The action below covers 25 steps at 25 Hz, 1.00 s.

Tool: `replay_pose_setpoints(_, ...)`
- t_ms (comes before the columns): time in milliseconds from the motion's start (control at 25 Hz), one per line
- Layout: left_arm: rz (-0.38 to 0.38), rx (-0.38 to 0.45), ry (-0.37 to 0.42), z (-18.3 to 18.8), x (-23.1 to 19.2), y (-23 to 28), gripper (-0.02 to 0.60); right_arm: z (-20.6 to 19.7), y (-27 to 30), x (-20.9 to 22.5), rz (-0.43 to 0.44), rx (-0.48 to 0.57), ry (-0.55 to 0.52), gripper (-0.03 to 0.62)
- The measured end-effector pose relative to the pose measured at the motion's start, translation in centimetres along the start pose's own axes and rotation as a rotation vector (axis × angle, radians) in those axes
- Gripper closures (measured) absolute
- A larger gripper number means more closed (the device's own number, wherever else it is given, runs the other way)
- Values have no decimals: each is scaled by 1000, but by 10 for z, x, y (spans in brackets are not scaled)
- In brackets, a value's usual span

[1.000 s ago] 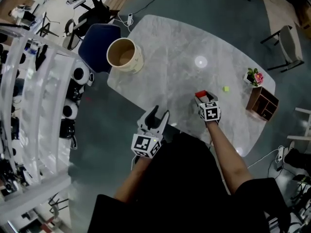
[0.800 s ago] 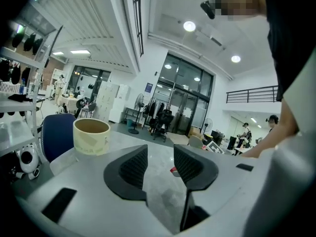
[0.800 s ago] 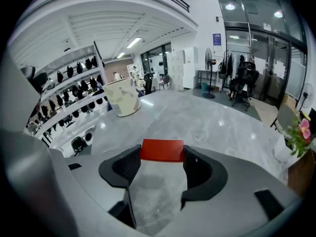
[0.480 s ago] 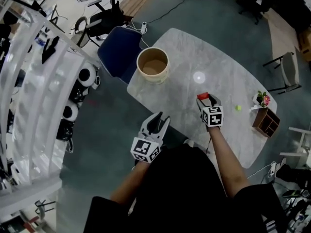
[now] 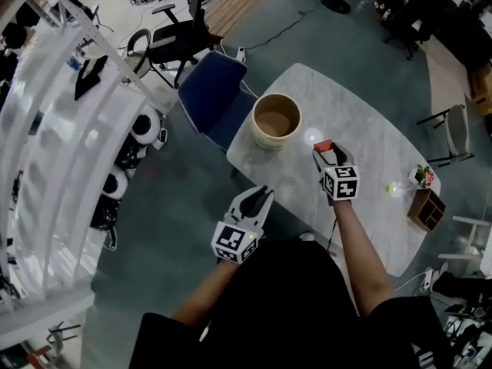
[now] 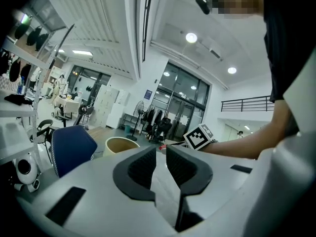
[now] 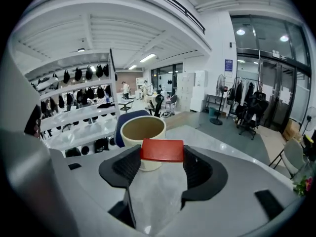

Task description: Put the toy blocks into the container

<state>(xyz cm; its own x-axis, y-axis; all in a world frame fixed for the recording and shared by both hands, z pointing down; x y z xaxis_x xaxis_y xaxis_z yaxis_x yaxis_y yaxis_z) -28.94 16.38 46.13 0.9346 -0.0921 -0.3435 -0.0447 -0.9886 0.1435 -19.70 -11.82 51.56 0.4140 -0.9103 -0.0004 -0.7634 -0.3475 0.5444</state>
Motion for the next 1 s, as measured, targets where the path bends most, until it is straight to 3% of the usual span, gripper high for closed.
replay_pose_setpoints(280,2,8,-23,9,-41,-26,534,30,23,-34,-3,20,51,332)
replay_pose_setpoints(760,68,41,-54,24,-91,-31,538,74,100,-69,142,-54,-146,332)
replay_pose_setpoints(1000,142,34,-71,24,-115,-22,538,73,147,-75,256,-167,-239,332)
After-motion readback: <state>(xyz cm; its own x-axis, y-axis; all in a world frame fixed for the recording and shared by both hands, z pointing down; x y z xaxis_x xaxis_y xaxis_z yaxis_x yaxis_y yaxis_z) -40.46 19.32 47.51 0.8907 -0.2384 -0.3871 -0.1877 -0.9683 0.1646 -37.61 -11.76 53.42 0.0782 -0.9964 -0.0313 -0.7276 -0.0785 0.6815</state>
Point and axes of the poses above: the fingertips, and each gripper's own axes: y forward along the fingers, x to its right, z out of its top, the point moved 8 cm from there along -y, backward along the fingers, and after that the axes turned 2 degrees about x, right-handed, at the moved point
